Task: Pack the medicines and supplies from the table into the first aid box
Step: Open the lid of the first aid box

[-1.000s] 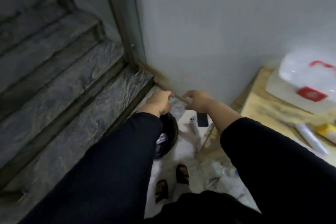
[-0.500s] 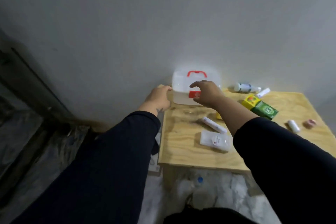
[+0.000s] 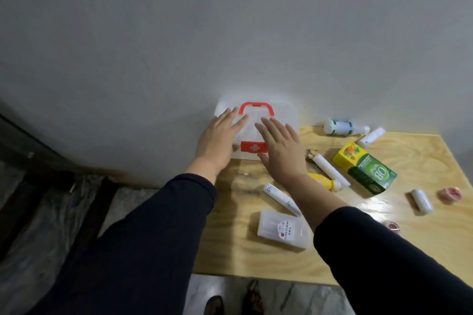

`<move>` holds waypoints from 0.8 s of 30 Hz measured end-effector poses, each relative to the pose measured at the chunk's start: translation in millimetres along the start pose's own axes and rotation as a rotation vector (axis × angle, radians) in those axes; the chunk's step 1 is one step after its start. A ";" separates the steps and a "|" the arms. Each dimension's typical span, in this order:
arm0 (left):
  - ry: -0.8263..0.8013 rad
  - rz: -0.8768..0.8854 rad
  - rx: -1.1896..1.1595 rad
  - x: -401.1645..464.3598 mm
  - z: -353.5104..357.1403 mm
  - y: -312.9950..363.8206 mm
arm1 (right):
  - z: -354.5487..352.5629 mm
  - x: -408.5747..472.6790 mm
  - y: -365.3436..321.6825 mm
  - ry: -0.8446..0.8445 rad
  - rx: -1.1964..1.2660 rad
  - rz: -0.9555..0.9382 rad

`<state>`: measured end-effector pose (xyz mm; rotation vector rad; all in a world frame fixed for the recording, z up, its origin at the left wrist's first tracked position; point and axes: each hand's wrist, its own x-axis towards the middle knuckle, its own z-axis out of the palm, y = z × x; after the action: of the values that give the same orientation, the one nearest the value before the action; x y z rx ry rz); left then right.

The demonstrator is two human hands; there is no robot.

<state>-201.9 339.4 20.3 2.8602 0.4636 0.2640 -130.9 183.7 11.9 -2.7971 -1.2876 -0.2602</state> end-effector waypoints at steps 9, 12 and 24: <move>0.014 0.034 0.013 -0.6 0.8 -4.2 | 10.1 1.7 -9.4 0.026 -0.053 0.016; -0.014 0.058 0.010 -0.4 -3.9 -5.6 | 2.2 -5.6 -9.9 -0.019 -0.030 -0.046; -0.113 0.151 0.069 -18.5 -31.2 -3.5 | -30.6 -24.1 -15.2 -0.015 0.078 -0.033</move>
<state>-226.8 342.7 46.7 2.9626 0.2396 0.1137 -161.8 172.0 37.5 -2.7203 -1.3189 -0.1862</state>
